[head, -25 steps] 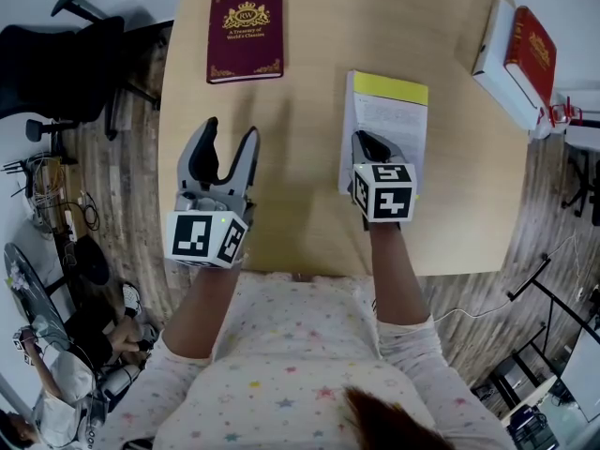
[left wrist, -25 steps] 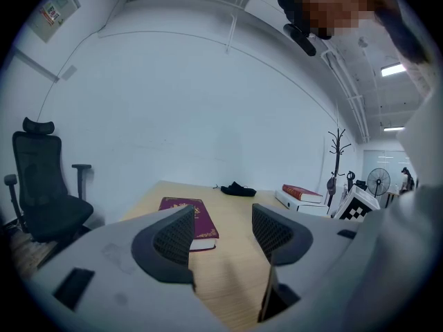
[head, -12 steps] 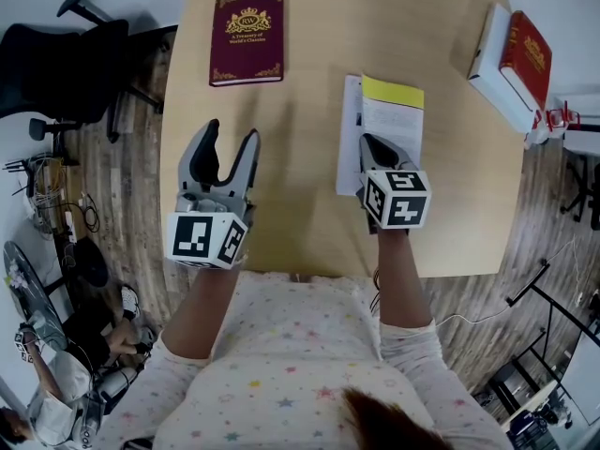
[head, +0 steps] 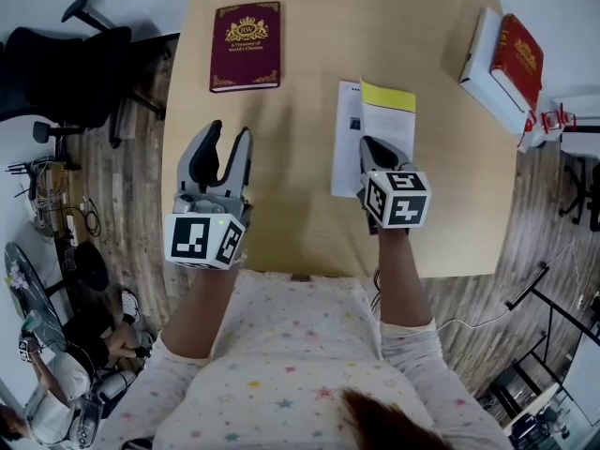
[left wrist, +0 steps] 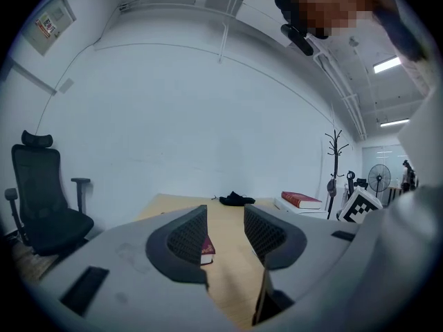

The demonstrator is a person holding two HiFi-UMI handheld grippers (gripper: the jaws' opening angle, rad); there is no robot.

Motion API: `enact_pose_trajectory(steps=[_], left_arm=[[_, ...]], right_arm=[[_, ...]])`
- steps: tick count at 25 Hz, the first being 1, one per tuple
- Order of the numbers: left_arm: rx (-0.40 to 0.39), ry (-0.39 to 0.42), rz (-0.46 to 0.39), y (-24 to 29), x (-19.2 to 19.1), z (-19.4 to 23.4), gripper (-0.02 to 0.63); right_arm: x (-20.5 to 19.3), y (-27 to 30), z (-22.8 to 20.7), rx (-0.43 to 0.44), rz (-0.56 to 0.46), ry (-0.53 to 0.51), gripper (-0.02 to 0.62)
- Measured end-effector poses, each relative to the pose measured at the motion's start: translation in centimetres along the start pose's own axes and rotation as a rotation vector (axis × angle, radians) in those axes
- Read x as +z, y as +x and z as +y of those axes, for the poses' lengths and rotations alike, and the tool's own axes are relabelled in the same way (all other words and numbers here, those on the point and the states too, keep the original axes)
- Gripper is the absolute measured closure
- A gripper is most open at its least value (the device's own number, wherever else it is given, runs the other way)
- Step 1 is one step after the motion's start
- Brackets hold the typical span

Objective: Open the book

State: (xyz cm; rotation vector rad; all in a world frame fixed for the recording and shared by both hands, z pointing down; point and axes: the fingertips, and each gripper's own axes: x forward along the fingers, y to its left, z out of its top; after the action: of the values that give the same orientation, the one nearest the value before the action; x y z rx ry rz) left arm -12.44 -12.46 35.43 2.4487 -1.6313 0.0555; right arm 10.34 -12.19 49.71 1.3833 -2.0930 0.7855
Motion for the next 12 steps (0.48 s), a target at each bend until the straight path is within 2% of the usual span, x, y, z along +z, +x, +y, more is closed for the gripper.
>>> enact_pose_trajectory(steps=[6,12], left_arm=[[-0.025,0.015,-0.009,0.3,0.7,-1.1,0.539],[-0.048,0.02,-0.004,0.9,0.7,-2.3,0.571]], right_arm=[[0.5,-0.7,-0.6,0.003,-0.008,0.002,0.589],[1.0,-1.7,-1.5,0.004,-0.029,0.01,0.589]])
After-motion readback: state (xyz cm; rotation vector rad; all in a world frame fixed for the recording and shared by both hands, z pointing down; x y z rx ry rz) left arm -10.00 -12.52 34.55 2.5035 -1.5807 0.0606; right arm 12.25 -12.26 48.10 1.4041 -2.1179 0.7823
